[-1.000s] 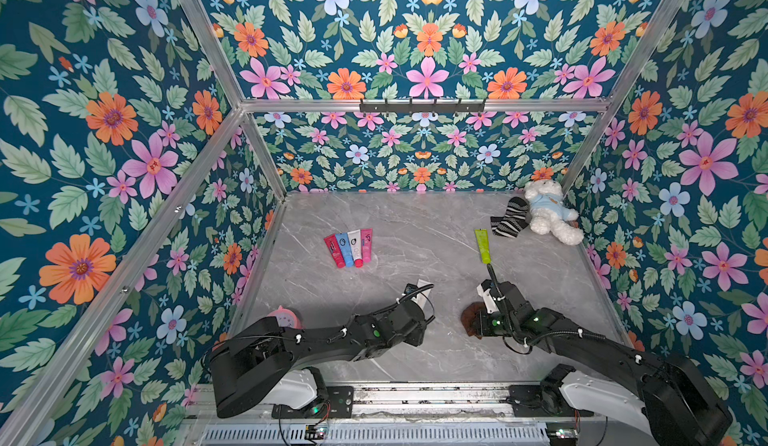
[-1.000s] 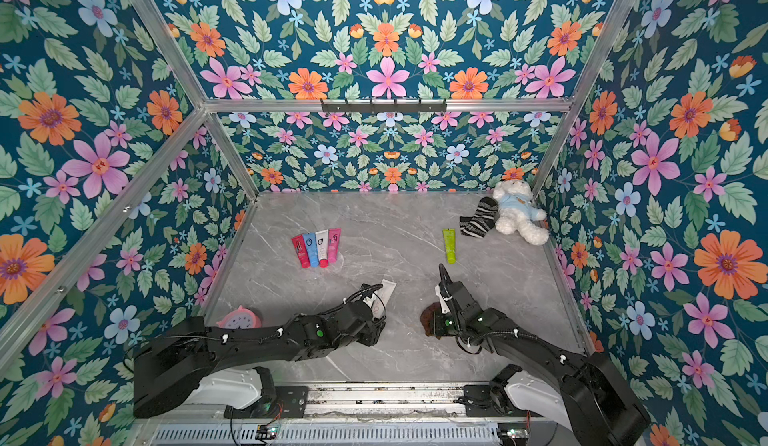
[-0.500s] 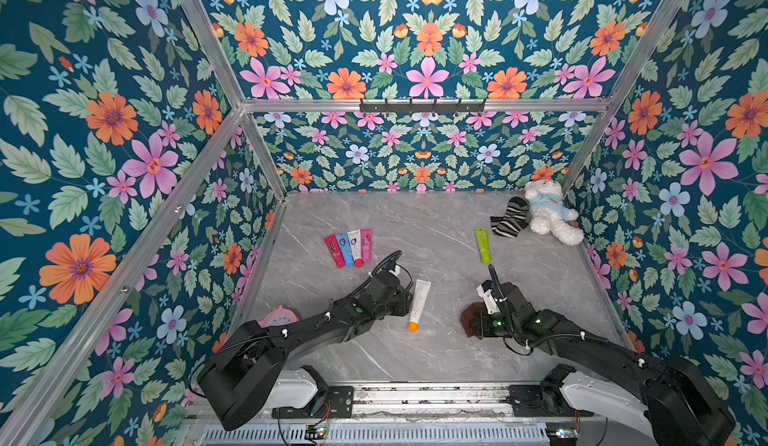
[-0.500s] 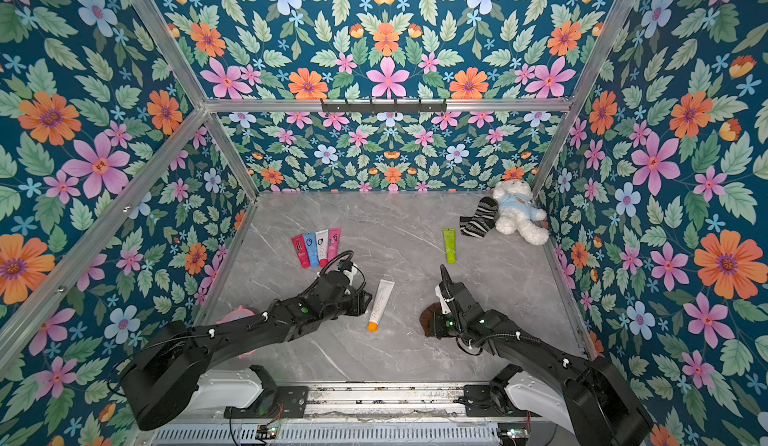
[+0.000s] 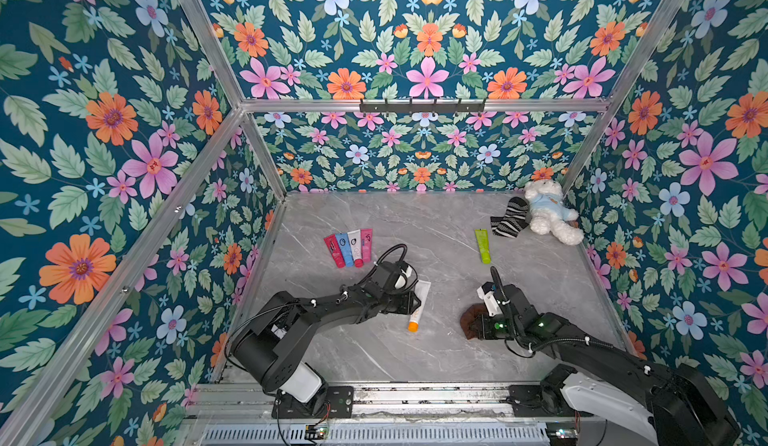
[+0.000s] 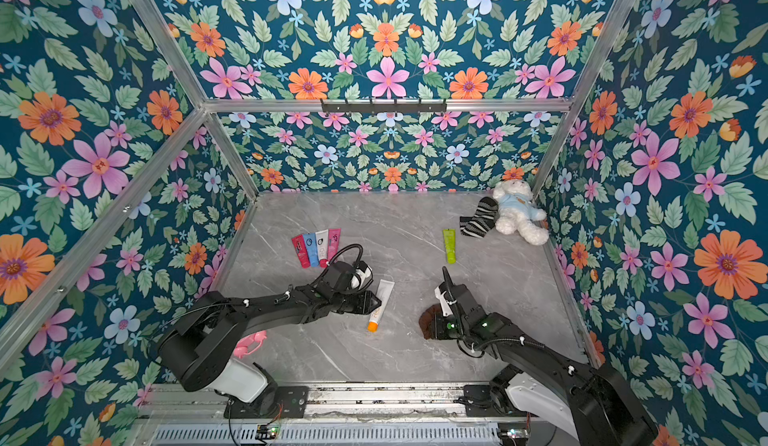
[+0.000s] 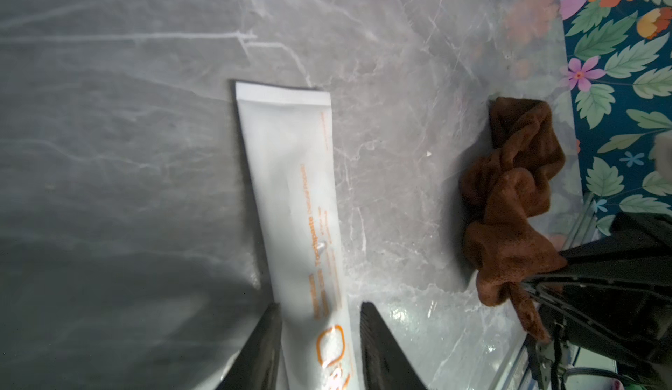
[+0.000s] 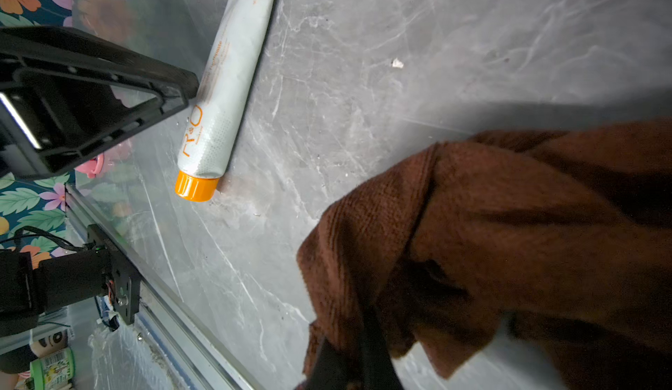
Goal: Wipe the surface of the toothpaste tube
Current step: Adjust the toothpaste at the center of the board.
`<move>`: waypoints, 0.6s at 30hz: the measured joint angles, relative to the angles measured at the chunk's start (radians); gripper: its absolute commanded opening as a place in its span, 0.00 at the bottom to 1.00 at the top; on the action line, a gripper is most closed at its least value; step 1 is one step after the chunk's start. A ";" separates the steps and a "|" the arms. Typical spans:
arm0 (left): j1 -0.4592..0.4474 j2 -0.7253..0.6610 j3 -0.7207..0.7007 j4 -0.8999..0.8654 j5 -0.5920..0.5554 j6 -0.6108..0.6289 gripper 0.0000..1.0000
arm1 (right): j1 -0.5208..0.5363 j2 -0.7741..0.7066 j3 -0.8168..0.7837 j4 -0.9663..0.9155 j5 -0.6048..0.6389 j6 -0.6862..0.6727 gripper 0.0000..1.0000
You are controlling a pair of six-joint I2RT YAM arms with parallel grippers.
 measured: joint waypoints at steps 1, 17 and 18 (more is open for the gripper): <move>0.000 0.006 0.000 -0.001 0.005 0.002 0.39 | 0.000 0.002 0.000 0.002 -0.003 0.000 0.00; 0.000 0.077 -0.004 0.061 0.058 0.016 0.15 | 0.000 0.025 0.000 0.036 -0.032 0.003 0.00; 0.000 0.077 -0.001 0.063 0.058 0.018 0.12 | 0.000 0.024 0.000 0.036 -0.033 0.003 0.00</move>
